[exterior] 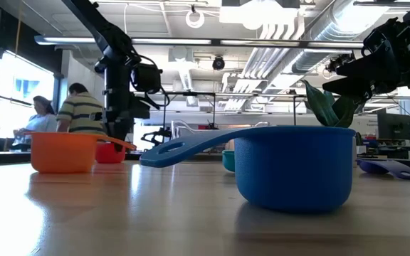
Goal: Nest measuring cups in basket
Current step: Stack the red measuring cup on top of the orange measuring cup
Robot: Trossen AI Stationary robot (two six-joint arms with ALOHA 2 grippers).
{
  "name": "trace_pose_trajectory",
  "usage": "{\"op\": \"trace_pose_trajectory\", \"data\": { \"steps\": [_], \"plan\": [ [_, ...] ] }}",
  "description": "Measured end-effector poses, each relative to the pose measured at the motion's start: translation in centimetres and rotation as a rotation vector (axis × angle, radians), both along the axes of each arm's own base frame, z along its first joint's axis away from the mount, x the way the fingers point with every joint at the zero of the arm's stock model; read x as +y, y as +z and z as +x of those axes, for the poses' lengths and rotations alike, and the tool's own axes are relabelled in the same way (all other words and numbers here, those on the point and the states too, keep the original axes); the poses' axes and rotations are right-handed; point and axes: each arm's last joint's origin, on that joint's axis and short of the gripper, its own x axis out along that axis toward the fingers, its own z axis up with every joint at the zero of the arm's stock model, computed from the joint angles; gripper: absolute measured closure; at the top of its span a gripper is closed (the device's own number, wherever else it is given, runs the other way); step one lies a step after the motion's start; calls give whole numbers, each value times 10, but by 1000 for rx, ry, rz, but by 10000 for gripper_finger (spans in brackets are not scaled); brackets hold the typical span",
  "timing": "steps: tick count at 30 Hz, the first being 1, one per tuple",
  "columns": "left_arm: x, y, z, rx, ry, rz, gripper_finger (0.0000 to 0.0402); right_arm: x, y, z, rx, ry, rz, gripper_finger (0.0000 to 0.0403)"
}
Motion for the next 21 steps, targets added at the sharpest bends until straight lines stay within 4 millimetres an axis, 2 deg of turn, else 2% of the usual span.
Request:
{"op": "trace_pose_trajectory", "data": {
  "steps": [5,10,17,21],
  "plan": [
    [-16,15,-2,2,2,-15,396,0,0,0,0,0,0,115],
    [-34,39,-7,-35,44,-7,397,0,0,0,0,0,0,115],
    [-68,72,-14,-136,83,-13,398,0,0,0,0,0,0,115],
    [-89,84,-17,-174,106,-40,398,0,0,0,1,0,0,115]
  ]
}}
